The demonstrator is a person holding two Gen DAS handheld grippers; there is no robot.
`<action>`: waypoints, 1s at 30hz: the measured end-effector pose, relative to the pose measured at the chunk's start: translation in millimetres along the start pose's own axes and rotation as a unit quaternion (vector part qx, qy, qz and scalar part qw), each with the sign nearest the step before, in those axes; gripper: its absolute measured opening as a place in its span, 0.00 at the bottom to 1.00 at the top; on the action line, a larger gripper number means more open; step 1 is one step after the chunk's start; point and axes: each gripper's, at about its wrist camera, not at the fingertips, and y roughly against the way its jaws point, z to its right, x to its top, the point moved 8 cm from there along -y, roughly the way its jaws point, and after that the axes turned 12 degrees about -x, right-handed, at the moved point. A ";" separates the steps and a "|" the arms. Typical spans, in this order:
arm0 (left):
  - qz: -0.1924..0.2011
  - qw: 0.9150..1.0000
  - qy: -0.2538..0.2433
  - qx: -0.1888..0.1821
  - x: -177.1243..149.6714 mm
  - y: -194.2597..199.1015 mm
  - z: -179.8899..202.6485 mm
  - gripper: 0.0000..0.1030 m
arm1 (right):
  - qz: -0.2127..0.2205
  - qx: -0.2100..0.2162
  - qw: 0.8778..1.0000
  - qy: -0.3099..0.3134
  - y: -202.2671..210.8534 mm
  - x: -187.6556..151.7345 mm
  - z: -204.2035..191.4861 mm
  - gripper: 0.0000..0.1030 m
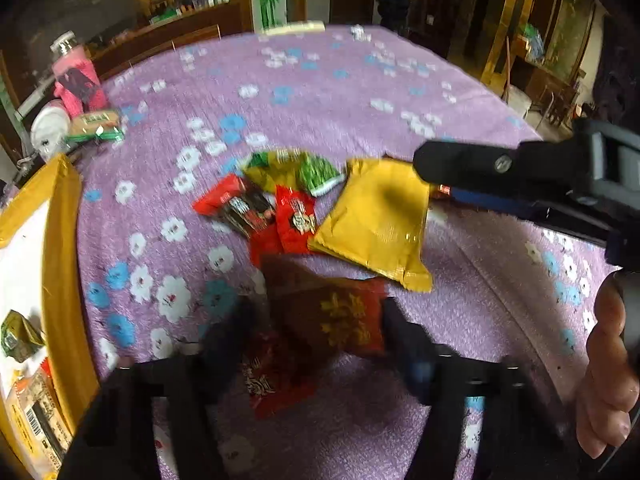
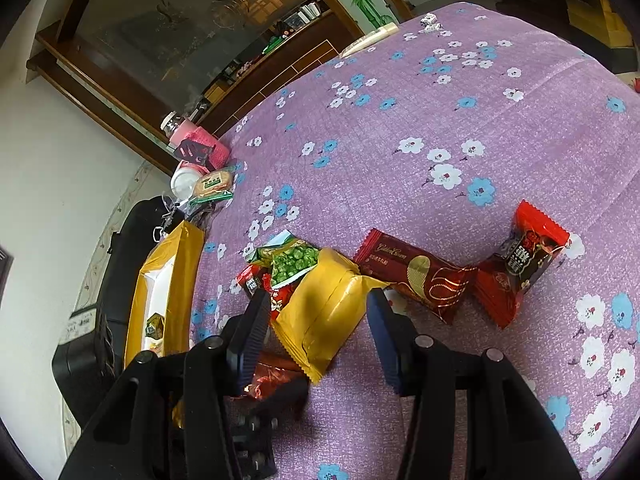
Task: Organize snacks
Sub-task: 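Grasp the dark red snack bag with left gripper while right gripper grasps the yellow pouch, then lift the red bag and yellow pouch off the table with both grippers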
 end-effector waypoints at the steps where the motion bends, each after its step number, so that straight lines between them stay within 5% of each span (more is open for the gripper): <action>1: 0.006 1.000 0.002 -0.001 0.6 1.5 0.2 0.34 | -0.001 -0.001 1.000 0.001 -0.6 -0.2 -0.2 0.47; 8: 0.050 0.997 0.051 -0.028 8.9 15.5 -24.3 0.33 | -0.007 -0.012 1.000 0.005 -9.3 -3.2 -0.1 0.47; 17: 0.103 0.992 0.078 0.012 17.4 37.4 -52.7 0.32 | -0.008 -0.036 0.999 0.030 -26.5 -9.8 -8.0 0.47; 23: 0.129 0.989 0.067 0.036 18.0 51.5 -51.7 0.32 | -0.017 -0.106 0.993 0.052 -35.7 -10.2 -20.9 0.52; 30: 0.151 0.983 0.085 0.057 19.8 63.8 -65.6 0.32 | -0.005 -0.207 0.967 0.150 -55.2 -10.7 -40.1 0.55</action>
